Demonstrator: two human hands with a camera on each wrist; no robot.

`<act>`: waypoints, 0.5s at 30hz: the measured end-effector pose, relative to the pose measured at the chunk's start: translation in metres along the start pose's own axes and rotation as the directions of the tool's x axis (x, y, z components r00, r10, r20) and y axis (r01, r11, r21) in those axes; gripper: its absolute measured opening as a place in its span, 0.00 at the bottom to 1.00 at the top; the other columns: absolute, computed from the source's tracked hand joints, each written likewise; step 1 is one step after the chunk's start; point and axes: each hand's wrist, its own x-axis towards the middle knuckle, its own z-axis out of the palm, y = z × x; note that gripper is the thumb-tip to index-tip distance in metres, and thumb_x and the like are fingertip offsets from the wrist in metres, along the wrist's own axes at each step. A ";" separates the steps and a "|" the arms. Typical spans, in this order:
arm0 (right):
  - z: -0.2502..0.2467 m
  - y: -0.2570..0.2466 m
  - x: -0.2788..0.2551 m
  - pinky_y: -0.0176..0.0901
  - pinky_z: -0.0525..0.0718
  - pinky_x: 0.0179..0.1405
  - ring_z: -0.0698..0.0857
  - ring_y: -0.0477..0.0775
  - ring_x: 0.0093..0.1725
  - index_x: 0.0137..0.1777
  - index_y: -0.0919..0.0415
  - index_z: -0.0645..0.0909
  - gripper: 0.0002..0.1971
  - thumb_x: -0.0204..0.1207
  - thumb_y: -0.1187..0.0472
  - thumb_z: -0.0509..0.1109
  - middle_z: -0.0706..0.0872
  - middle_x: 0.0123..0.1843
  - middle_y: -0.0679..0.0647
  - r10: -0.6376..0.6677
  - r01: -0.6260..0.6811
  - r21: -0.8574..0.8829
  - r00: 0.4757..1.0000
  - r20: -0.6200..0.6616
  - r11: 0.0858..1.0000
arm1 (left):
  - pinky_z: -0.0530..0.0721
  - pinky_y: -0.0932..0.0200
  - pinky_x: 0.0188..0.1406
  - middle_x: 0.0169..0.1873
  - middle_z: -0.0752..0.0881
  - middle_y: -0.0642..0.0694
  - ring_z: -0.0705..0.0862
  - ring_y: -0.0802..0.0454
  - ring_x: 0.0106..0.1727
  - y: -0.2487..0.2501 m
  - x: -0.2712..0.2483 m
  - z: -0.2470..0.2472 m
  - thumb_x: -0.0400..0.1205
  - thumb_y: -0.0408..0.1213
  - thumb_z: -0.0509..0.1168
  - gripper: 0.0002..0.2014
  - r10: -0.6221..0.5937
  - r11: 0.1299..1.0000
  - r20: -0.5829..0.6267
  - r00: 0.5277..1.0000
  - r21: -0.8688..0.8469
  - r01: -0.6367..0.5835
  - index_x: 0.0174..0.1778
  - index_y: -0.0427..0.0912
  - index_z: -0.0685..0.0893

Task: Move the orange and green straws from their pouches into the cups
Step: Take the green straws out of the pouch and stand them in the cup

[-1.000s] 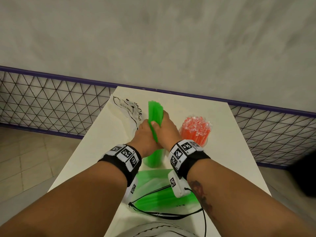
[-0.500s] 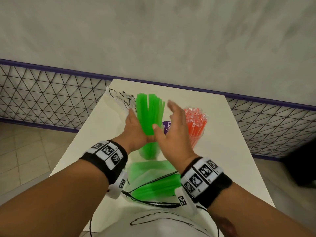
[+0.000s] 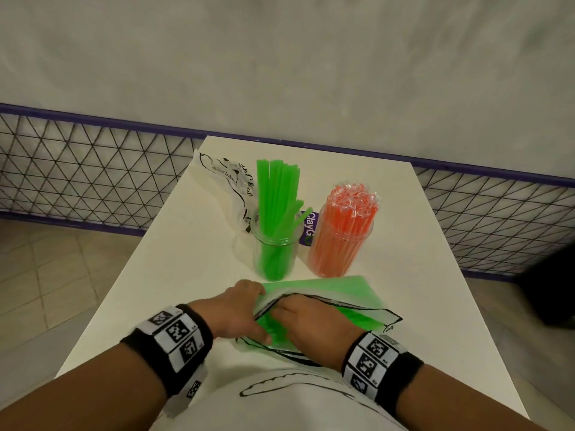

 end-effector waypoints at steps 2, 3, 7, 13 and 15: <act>-0.001 -0.004 0.005 0.59 0.83 0.57 0.81 0.64 0.58 0.64 0.67 0.80 0.21 0.71 0.63 0.63 0.82 0.61 0.62 0.020 -0.020 -0.008 1.000 0.005 1.000 | 0.78 0.54 0.68 0.75 0.66 0.47 0.73 0.47 0.70 0.002 0.002 0.004 0.70 0.43 0.79 0.45 0.018 0.997 -0.032 0.999 0.078 -0.015 0.81 0.47 0.63; -0.002 -0.005 0.007 0.60 0.82 0.56 0.80 0.65 0.57 0.64 0.68 0.79 0.21 0.71 0.63 0.66 0.81 0.60 0.62 0.037 -0.037 -0.013 0.999 0.019 0.999 | 0.78 0.54 0.67 0.74 0.68 0.46 0.74 0.46 0.70 0.003 0.003 0.005 0.71 0.40 0.77 0.43 0.026 0.995 -0.044 0.999 0.094 -0.021 0.80 0.47 0.64; 0.003 -0.009 0.011 0.58 0.81 0.58 0.78 0.63 0.58 0.66 0.67 0.77 0.23 0.71 0.61 0.70 0.78 0.61 0.62 0.083 -0.080 -0.044 0.994 0.073 0.996 | 0.77 0.59 0.60 0.74 0.68 0.47 0.74 0.48 0.67 0.000 0.004 0.004 0.71 0.34 0.76 0.43 0.036 0.992 -0.013 0.999 0.123 -0.035 0.81 0.47 0.62; 0.010 -0.010 0.008 0.62 0.82 0.58 0.77 0.66 0.60 0.68 0.67 0.75 0.19 0.77 0.69 0.60 0.78 0.64 0.64 0.081 -0.067 -0.119 0.990 0.118 0.991 | 0.79 0.59 0.55 0.73 0.67 0.50 0.75 0.51 0.59 0.000 0.002 -0.003 0.72 0.34 0.77 0.48 0.006 0.989 0.100 0.995 0.147 -0.021 0.83 0.50 0.56; 0.007 -0.007 0.005 0.60 0.82 0.60 0.77 0.66 0.62 0.71 0.67 0.74 0.22 0.75 0.72 0.61 0.78 0.66 0.64 0.091 -0.085 -0.080 0.992 0.087 0.993 | 0.79 0.57 0.59 0.75 0.66 0.49 0.74 0.51 0.60 0.001 0.001 -0.005 0.72 0.36 0.78 0.49 0.004 0.986 0.122 0.992 0.165 -0.025 0.84 0.50 0.54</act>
